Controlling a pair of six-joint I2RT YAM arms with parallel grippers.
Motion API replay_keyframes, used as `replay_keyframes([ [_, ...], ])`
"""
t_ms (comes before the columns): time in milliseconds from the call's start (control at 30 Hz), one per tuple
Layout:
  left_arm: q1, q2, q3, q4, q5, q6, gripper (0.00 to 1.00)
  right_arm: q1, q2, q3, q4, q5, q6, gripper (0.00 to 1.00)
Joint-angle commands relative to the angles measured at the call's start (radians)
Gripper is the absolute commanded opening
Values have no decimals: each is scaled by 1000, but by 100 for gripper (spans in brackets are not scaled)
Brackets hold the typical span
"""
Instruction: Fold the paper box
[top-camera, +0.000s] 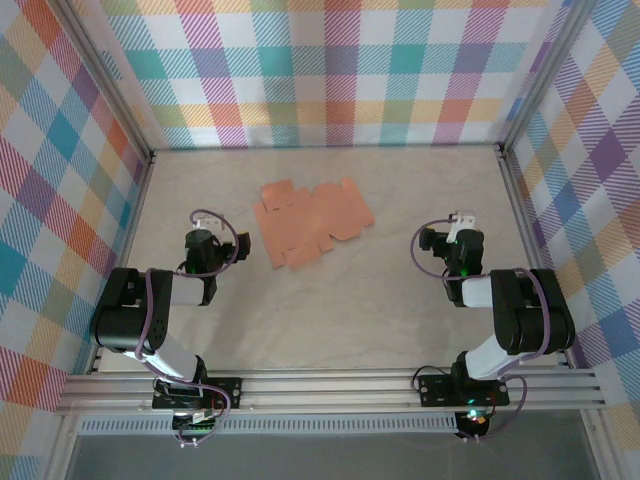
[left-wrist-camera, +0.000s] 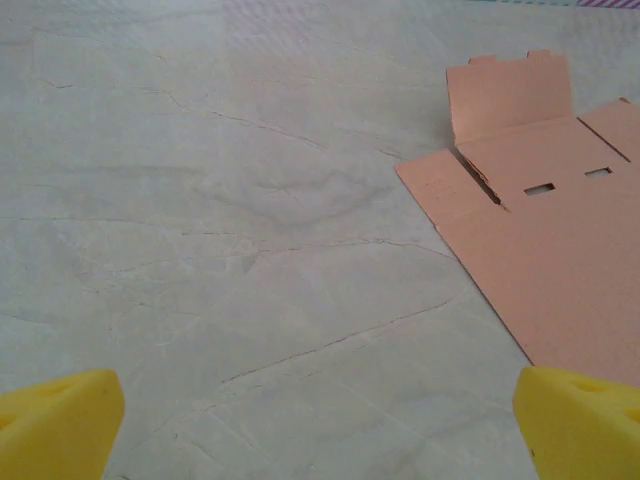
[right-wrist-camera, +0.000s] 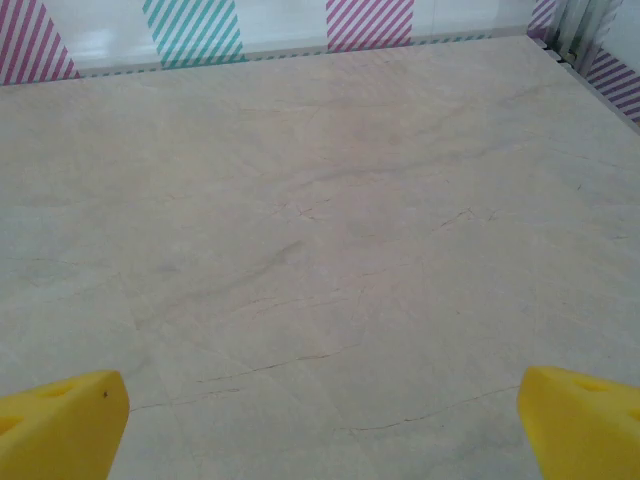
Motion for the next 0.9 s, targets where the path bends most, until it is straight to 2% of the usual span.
replay_keyframes([
  [0, 6, -21, -8, 2, -11, -8, 100, 5, -20, -7, 0, 8, 13, 100],
  [767, 7, -29, -15, 14, -1, -3, 100, 5, -22, -12, 5, 8, 14, 100],
  [867, -6, -98, 14, -94, 12, 19, 100, 3, -54, -17, -14, 2, 10, 100],
])
